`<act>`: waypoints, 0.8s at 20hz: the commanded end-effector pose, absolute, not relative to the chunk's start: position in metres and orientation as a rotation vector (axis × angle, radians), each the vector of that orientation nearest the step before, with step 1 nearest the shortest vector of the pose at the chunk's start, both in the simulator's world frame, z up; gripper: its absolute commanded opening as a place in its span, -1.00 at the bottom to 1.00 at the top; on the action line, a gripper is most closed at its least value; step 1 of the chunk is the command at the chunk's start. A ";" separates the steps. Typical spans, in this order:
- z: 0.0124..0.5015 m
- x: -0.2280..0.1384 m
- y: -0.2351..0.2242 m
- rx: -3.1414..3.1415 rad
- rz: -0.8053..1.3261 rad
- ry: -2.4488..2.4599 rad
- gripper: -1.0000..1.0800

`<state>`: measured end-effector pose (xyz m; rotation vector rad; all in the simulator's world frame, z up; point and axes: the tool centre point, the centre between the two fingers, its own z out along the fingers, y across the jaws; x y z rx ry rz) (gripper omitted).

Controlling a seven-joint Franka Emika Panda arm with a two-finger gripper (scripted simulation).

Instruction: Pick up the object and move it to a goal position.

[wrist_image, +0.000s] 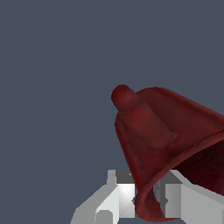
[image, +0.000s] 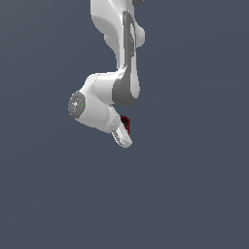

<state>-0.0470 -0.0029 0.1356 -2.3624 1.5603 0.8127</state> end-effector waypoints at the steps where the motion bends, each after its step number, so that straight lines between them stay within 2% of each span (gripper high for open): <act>1: 0.157 -0.040 0.021 -2.364 0.810 1.558 -1.00; 16: 0.278 0.001 0.159 -2.362 0.811 1.557 -1.00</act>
